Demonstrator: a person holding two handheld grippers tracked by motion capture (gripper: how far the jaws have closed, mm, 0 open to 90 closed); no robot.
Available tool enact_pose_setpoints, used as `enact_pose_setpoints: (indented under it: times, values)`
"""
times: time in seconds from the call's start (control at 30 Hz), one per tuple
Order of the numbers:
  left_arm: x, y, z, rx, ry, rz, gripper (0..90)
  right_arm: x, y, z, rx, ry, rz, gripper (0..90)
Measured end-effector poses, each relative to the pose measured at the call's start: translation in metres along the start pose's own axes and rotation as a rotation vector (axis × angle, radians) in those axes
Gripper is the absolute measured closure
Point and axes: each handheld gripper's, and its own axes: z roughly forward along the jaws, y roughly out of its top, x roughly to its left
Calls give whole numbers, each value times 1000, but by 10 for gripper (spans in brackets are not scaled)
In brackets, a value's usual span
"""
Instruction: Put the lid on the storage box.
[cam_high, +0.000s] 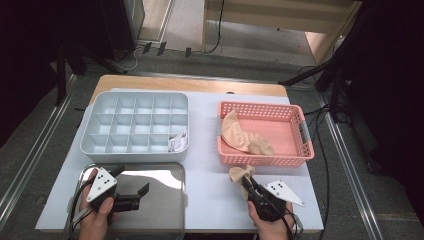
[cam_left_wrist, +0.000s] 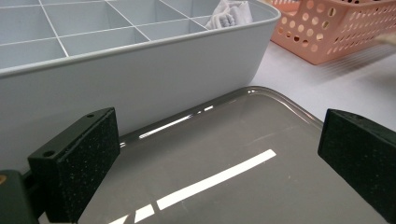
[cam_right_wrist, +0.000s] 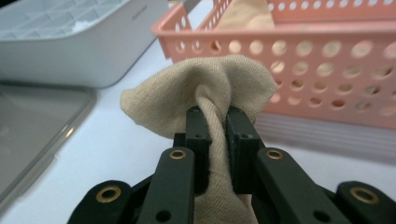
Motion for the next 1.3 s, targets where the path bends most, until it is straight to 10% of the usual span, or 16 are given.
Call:
enact_pose_setpoints:
  times: [0.63,1.13,1.3]
  values:
    - [-1,0,0,2,-4,3,0,7,-17,11,56,-5,-21,772]
    - [-1,0,0,1,-5,1,0,11,-13,5,45,11,-47,388]
    - [-1,0,1,1,2,-3,0,6,-3,-1,37,5,-37,385]
